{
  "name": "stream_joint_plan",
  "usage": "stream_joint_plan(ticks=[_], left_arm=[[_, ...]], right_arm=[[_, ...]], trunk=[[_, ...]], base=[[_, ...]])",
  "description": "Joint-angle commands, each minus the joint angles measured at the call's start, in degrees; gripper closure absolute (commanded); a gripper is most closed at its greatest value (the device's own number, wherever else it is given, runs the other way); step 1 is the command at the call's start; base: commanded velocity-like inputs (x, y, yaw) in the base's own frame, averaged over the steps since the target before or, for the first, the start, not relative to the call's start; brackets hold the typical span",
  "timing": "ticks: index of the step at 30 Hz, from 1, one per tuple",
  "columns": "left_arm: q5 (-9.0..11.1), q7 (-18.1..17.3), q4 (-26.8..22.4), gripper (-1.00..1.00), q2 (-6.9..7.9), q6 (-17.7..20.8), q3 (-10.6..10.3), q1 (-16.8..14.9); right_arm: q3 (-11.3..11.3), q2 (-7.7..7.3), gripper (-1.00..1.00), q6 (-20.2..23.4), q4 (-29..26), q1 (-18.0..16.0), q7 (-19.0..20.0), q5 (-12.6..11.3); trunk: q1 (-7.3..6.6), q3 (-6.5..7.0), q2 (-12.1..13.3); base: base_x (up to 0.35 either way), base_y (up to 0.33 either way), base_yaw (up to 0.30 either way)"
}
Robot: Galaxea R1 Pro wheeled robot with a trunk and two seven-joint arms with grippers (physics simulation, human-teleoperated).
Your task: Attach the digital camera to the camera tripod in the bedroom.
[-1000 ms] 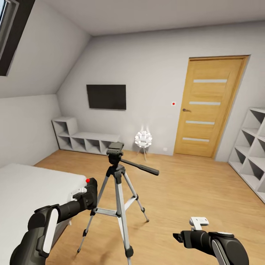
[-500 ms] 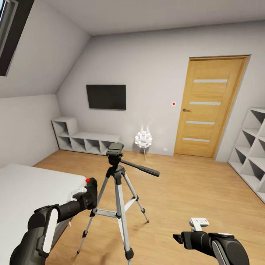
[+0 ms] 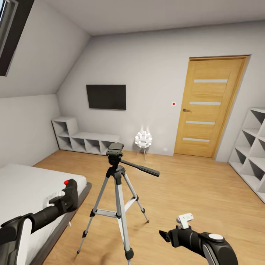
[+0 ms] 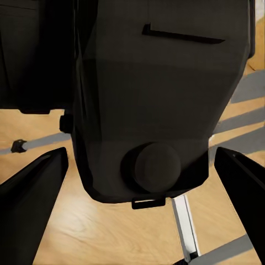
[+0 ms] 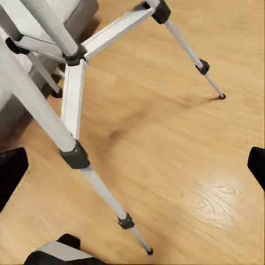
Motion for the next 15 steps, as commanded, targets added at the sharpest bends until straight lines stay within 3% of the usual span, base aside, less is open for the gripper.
stream_joint_plan(ticks=[1, 7, 10, 15], left_arm=[[0.9, 0.1, -0.2, 1.0, 0.08, 0.5, 0.6, 0.1], [0.9, 0.1, -0.2, 1.0, 0.21, 0.3, 3.3, 0.7], [0.9, 0.4, -0.1, 1.0, 0.05, 0.3, 4.0, 0.8], [0.8, 0.7, 0.3, 1.0, 0.04, 0.2, 4.2, 0.9]], right_arm=[[0.4, 0.11, -1.0, -2.3, 1.0, -0.1, 1.0, 0.0], [1.6, 1.42, -1.0, -13.5, 7.4, -2.3, 3.8, -0.1], [2.7, 2.39, -1.0, -16.4, 9.2, -4.0, 4.5, -0.1], [3.7, 2.86, -1.0, -17.6, 9.9, -4.9, 6.0, -0.2]], trunk=[[0.02, -0.02, 0.0], [0.02, -0.02, 0.0], [0.02, -0.02, 0.0], [0.02, -0.02, 0.0]], base=[[0.0, 0.0, 0.0], [0.0, 0.0, 0.0], [0.0, 0.0, 0.0], [0.0, 0.0, 0.0]])
